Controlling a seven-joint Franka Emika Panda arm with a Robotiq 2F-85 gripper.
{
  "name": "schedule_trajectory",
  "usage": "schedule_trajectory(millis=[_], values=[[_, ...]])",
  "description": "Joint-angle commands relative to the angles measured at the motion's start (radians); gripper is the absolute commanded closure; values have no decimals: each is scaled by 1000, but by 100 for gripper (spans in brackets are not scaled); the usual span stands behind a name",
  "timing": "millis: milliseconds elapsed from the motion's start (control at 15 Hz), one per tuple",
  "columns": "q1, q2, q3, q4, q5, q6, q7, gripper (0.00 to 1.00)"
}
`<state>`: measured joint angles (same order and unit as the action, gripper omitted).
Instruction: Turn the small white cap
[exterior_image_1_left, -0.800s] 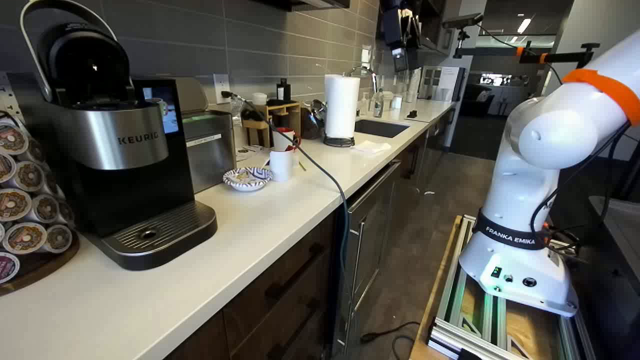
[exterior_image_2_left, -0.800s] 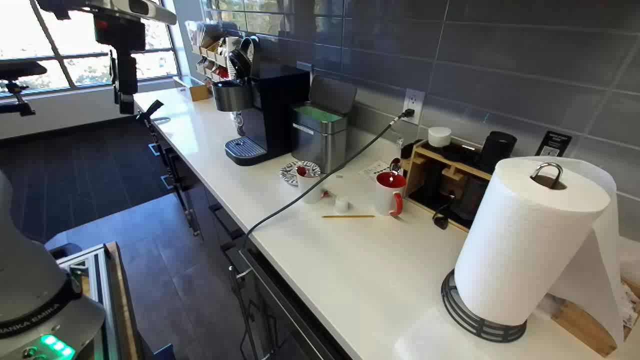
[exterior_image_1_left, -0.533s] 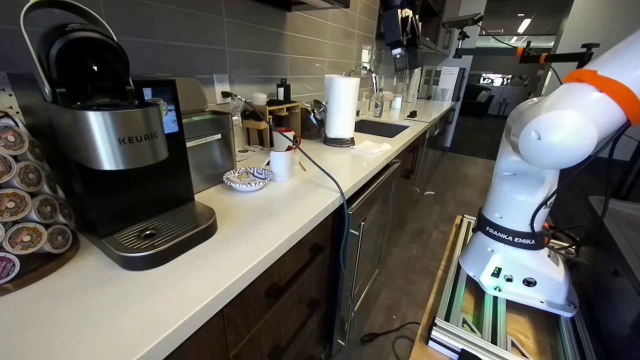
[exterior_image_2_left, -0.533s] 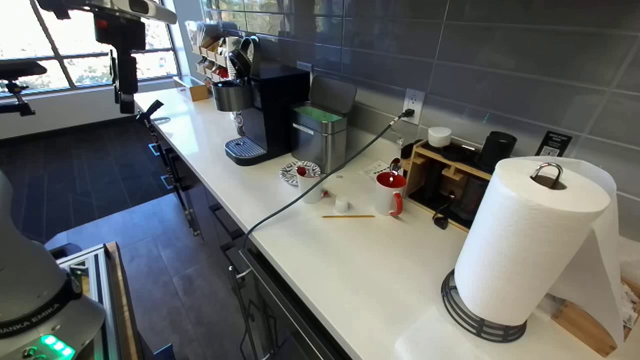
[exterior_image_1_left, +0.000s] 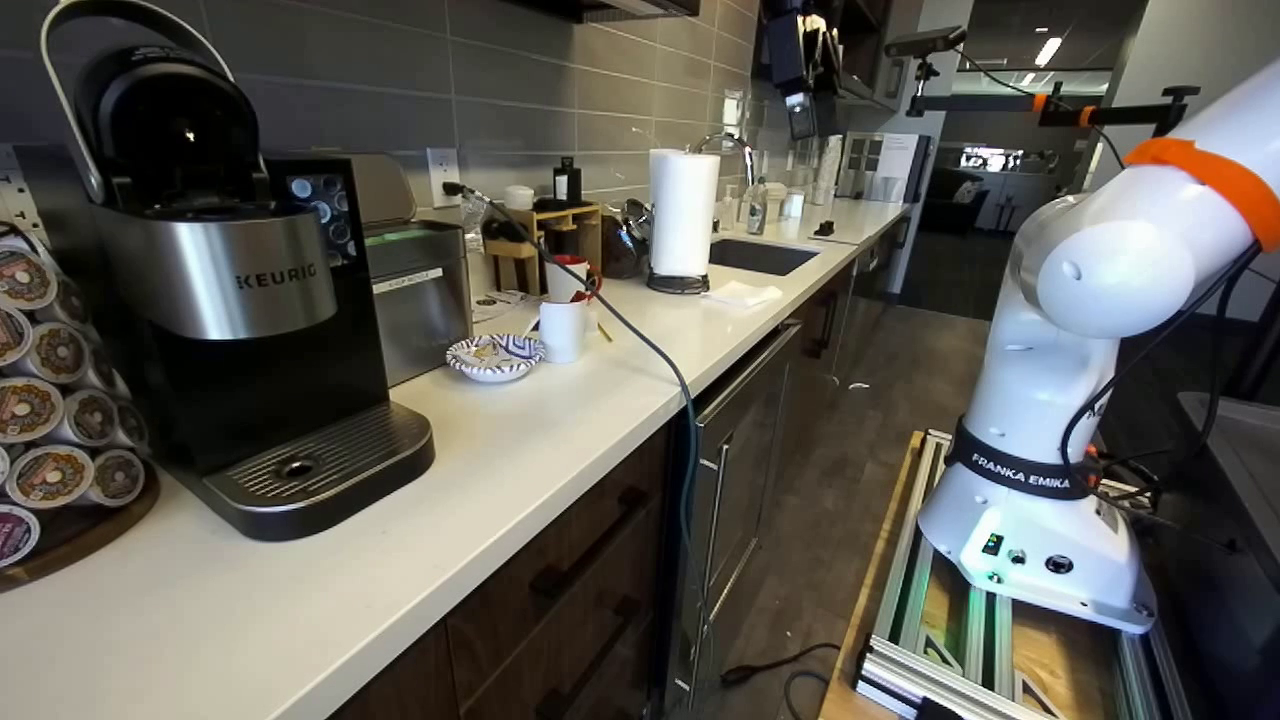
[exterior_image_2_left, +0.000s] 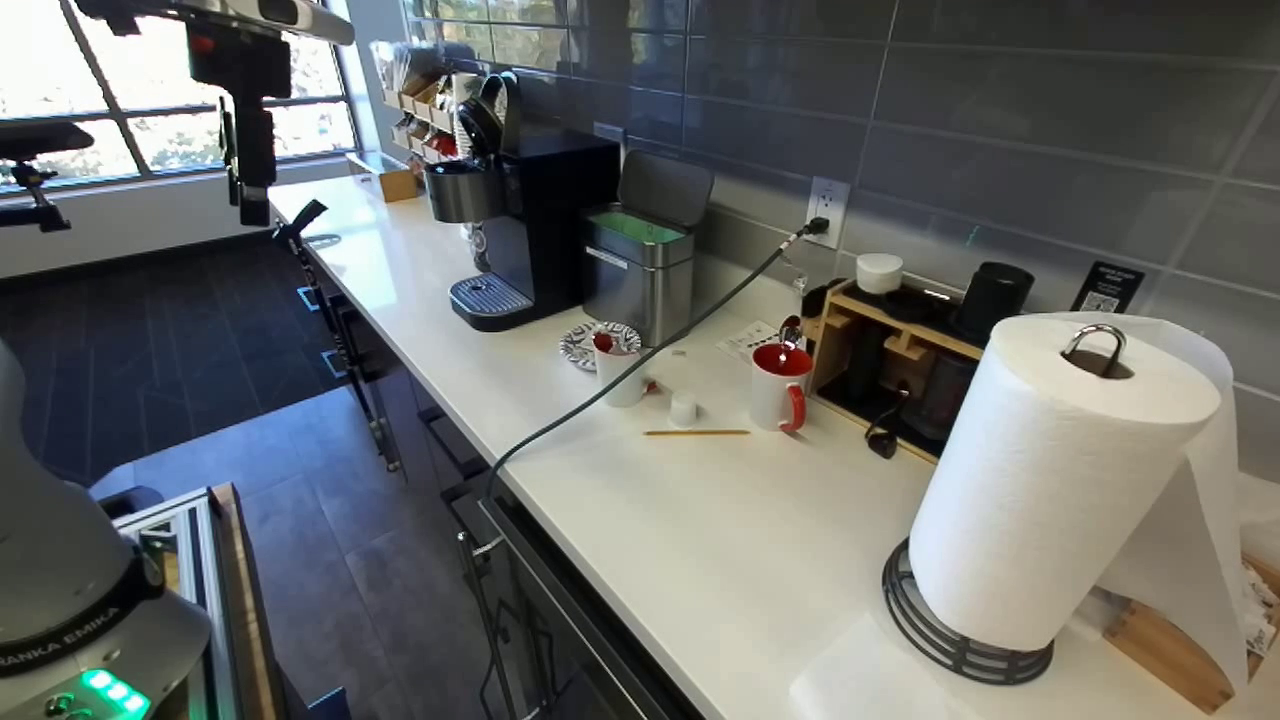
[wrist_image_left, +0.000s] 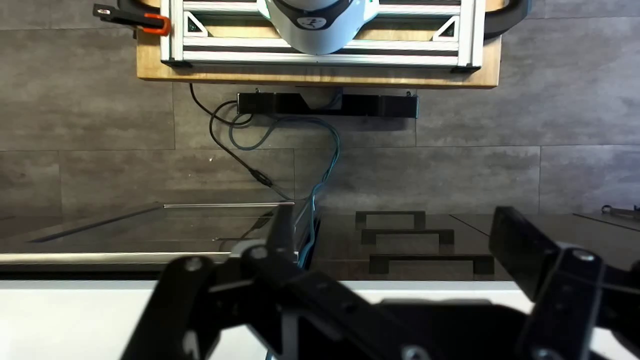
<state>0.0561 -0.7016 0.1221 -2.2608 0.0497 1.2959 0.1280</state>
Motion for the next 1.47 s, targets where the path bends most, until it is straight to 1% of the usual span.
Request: schedule_trajectory(millis=[0, 533, 667, 867, 1067, 1133, 1200, 1267, 1400], values=[[-1, 1, 0, 2, 0, -2, 0, 0], [-3, 12, 2, 10, -4, 9, 1, 0], [-21, 72, -6, 64, -14, 77, 10, 0], [-59, 171, -41, 149, -48, 188, 3, 0], [-114, 264, -56, 236, -127, 301, 58, 0], [-135, 299, -59, 262, -171, 342, 80, 0], [-150, 335, -61, 291, -211, 350, 97, 0], [-116, 258, -74, 223, -157, 335, 53, 0], [-121, 292, -84, 244, -164, 340, 50, 0]])
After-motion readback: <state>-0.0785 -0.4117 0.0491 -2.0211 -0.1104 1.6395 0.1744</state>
